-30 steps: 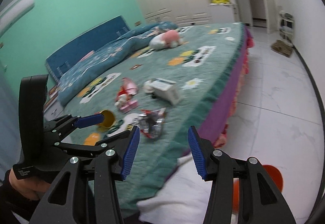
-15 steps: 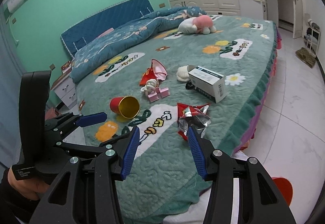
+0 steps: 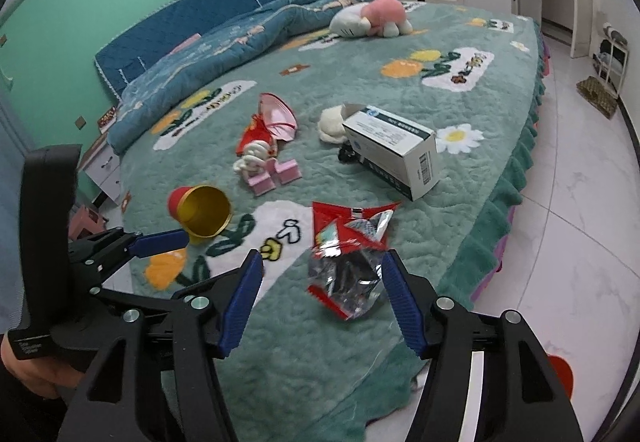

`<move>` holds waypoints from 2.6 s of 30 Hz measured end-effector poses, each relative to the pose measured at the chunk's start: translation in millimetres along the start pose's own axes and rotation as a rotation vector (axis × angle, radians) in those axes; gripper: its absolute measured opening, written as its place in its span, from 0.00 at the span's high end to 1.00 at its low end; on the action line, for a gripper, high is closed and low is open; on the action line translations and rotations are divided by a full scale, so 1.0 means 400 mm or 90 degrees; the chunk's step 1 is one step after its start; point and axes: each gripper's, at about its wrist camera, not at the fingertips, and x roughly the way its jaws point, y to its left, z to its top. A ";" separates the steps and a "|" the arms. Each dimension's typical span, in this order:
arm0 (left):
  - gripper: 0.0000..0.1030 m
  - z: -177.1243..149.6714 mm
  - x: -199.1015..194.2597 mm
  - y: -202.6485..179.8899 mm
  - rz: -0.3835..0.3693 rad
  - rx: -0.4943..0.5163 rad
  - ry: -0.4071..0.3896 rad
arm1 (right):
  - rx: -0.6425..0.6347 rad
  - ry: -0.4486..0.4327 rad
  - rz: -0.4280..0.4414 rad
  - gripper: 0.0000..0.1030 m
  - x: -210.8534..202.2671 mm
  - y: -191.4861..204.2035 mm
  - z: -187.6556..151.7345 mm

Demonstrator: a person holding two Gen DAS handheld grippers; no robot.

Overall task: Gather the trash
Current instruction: 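Grasp the red-and-silver snack wrapper with the right tool, then grasp the red paper cup with the left tool while the right tool holds the wrapper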

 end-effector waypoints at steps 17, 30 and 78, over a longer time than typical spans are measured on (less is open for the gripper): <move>0.18 0.029 0.074 0.069 0.011 -0.033 0.047 | 0.046 0.072 0.000 0.39 0.172 -0.069 0.026; 0.18 0.016 0.045 0.111 0.016 -0.066 0.045 | -0.015 0.059 0.014 0.89 0.187 -0.033 0.019; 0.30 0.060 0.156 0.388 0.000 -0.057 0.059 | -0.076 0.055 0.062 0.89 0.181 0.140 0.093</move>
